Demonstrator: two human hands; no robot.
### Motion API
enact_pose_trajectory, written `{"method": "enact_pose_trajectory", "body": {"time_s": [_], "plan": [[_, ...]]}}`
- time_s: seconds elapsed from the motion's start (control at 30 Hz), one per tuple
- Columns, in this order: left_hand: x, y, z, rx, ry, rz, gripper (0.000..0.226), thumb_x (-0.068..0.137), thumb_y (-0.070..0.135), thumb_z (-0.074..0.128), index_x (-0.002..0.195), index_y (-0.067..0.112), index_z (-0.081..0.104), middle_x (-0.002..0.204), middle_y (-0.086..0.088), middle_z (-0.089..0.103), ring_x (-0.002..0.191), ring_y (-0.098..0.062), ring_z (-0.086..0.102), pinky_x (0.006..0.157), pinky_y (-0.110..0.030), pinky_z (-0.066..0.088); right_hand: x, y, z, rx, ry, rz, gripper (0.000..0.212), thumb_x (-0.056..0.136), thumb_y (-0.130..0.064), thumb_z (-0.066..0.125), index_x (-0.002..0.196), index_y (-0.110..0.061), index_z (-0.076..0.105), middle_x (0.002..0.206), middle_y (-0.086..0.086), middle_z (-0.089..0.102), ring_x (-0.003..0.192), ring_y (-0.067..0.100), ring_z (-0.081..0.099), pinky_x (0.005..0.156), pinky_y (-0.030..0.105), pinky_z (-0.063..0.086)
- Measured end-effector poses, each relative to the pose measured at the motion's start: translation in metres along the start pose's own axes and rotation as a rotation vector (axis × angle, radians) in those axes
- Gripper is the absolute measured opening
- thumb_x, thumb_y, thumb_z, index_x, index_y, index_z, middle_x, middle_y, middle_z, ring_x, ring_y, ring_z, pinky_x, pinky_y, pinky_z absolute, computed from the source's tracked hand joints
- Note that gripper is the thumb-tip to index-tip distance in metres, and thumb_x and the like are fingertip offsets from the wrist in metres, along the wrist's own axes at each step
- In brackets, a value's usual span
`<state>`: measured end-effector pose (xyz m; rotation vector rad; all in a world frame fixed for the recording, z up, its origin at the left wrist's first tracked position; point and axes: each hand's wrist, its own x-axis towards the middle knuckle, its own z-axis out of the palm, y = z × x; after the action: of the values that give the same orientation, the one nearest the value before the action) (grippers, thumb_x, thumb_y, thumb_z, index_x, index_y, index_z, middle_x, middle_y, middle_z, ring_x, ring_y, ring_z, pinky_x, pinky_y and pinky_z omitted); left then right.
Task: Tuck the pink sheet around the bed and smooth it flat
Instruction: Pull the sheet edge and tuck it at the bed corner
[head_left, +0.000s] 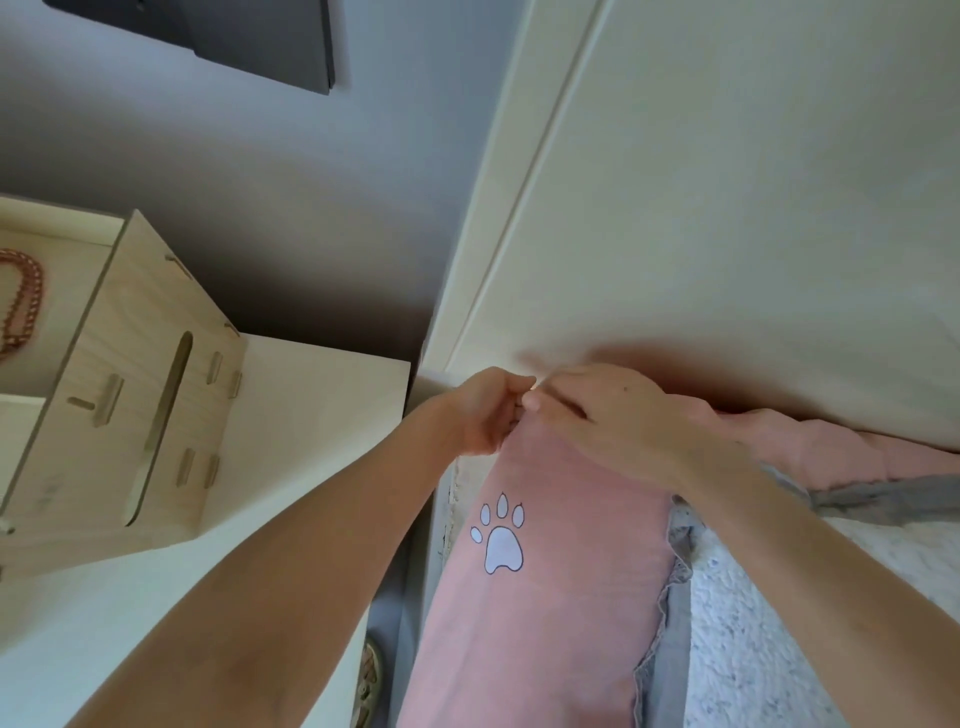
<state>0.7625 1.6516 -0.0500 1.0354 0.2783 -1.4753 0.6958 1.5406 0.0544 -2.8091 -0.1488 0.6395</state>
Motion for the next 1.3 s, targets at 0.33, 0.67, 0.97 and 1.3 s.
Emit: {"method": "enact_pose_trajectory", "body": {"time_s": [0.33, 0.67, 0.97, 1.3], "plan": [[0.004, -0.029, -0.01, -0.284, -0.041, 0.038, 0.052, 0.101, 0.035, 0.02, 0.115, 0.006, 0.061, 0.102, -0.012, 0.063, 0.097, -0.026, 0.057, 0.093, -0.035, 0.041, 0.031, 0.007, -0.002, 0.191, -0.277, 0.225, 0.051, 0.085, -0.068, 0.032, 0.072, -0.025, 0.057, 0.073, -0.008, 0.056, 0.072, 0.009, 0.052, 0.06, 0.027, 0.034], [-0.068, -0.092, -0.043, 0.136, 0.424, 0.134, 0.055, 0.099, 0.047, 0.029, 0.085, 0.012, 0.069, 0.096, -0.009, 0.072, 0.084, -0.021, 0.067, 0.082, -0.03, 0.053, 0.018, 0.008, -0.009, 0.243, -0.261, 0.265, 0.08, 0.084, -0.072, 0.022, 0.11, -0.006, 0.059, 0.114, 0.015, 0.063, 0.107, 0.029, 0.057, 0.096, 0.038, 0.04], [-0.056, -0.146, -0.028, -0.032, 0.079, -0.044, 0.062, 0.097, 0.054, 0.023, 0.116, 0.011, 0.064, 0.117, -0.01, 0.067, 0.113, -0.027, 0.06, 0.103, -0.038, 0.044, 0.017, 0.004, -0.016, 0.332, -0.275, 0.376, 0.077, 0.061, -0.086, 0.019, 0.092, -0.035, 0.067, 0.103, -0.011, 0.062, 0.101, 0.014, 0.056, 0.088, 0.032, 0.038], [-0.041, -0.155, -0.057, 0.085, -0.128, -0.025, 0.029, 0.091, -0.008, 0.047, 0.114, -0.002, 0.063, 0.11, -0.011, 0.069, 0.092, -0.019, 0.069, 0.083, -0.026, 0.057, 0.009, 0.012, -0.014, 0.389, -0.254, 0.395, 0.075, 0.059, -0.094, 0.019, 0.089, -0.046, 0.069, 0.101, -0.018, 0.062, 0.099, 0.005, 0.055, 0.095, 0.036, 0.038]]}}
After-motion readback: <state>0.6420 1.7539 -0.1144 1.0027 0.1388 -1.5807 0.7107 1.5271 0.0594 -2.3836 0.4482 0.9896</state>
